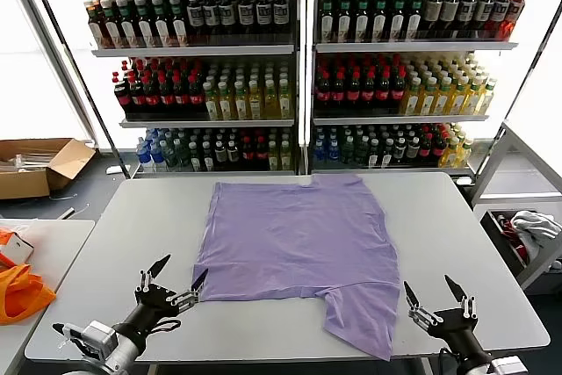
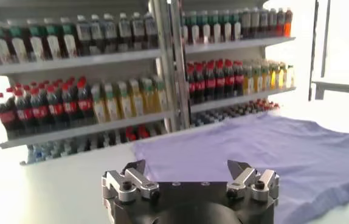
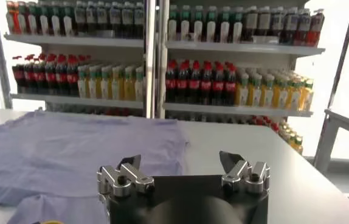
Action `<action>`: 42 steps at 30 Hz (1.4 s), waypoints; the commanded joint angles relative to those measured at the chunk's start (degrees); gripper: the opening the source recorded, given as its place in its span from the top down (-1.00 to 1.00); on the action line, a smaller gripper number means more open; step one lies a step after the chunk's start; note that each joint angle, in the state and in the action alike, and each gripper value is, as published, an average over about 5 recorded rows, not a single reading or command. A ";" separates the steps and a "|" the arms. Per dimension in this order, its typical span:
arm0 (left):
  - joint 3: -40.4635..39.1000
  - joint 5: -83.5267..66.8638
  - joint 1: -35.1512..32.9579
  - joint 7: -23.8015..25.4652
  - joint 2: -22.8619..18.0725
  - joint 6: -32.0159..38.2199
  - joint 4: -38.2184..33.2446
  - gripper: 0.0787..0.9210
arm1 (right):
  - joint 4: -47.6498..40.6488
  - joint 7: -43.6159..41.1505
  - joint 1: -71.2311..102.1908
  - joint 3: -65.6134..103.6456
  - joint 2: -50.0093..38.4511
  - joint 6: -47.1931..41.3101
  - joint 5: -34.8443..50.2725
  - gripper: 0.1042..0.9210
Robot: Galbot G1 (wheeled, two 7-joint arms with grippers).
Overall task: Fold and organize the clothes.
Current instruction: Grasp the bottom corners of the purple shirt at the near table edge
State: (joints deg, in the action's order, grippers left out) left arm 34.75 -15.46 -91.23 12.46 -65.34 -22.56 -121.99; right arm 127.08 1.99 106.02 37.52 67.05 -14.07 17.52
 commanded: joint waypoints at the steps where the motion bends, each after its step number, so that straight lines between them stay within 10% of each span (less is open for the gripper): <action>1: -5.64 -0.69 3.88 -2.67 1.66 -6.69 5.43 -0.77 | 1.28 3.53 1.71 -4.91 -0.33 -5.00 -1.53 -0.76; 15: -6.22 -2.07 6.35 -2.25 0.38 -4.74 7.99 -0.77 | -0.99 4.70 1.73 -12.37 1.98 -4.56 -3.71 -0.74; 22: -5.95 -2.41 7.18 -2.23 -0.04 -4.38 10.13 -0.72 | -2.70 4.63 1.56 -12.18 1.59 -4.34 -3.58 -0.33; 42: -4.96 -4.47 5.48 -2.14 0.13 -4.08 8.77 0.57 | -2.68 3.82 0.76 -11.98 1.52 -2.90 -3.00 0.98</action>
State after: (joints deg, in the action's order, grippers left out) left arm 29.60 -19.10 -85.30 10.54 -65.24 -26.55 -112.76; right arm 124.22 5.94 106.55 25.81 68.53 -17.19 14.52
